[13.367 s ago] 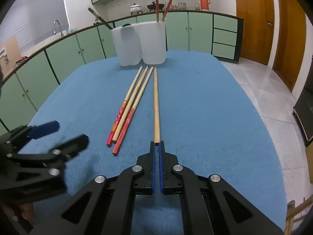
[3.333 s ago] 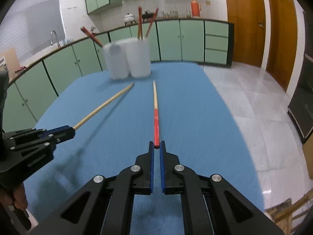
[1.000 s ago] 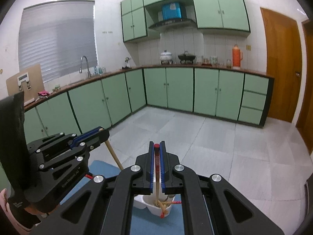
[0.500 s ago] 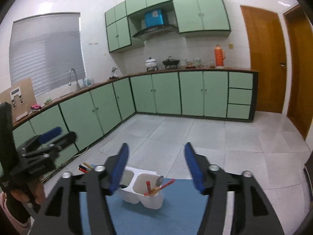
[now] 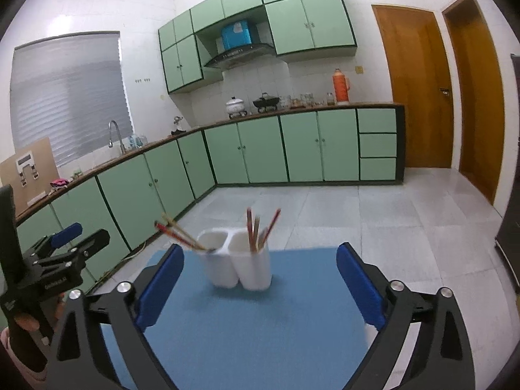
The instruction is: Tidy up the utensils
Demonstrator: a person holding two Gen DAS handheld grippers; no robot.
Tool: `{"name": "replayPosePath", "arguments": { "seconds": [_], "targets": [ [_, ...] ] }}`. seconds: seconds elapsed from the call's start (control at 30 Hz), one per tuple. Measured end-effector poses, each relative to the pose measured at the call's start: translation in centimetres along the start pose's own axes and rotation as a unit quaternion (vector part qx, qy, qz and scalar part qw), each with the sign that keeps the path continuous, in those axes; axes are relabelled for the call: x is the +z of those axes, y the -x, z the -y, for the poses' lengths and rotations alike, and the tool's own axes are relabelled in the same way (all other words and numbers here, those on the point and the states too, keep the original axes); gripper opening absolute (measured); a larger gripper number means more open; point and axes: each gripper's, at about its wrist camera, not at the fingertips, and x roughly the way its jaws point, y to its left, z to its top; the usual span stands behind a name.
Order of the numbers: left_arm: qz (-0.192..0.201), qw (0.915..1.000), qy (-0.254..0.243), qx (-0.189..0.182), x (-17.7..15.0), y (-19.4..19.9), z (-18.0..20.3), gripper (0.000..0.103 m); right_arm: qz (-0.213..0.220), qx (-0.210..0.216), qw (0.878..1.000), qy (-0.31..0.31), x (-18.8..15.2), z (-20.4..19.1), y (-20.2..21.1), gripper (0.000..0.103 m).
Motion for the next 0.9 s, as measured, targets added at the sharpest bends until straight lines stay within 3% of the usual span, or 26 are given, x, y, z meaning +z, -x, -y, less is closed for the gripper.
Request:
{"name": "replayPosePath", "arguments": {
  "seconds": [0.33,0.9],
  "targets": [
    [-0.018,0.9997,-0.001,-0.017,-3.3,4.4,0.7,0.097,-0.014,-0.009,0.999,0.035,-3.6,-3.3,3.8,0.097],
    [0.02,0.9997,-0.001,-0.014,-4.1,11.2,1.0,0.097,0.008,0.008,0.999,0.051,-4.8,-6.0,9.1,0.097]
  ]
}}
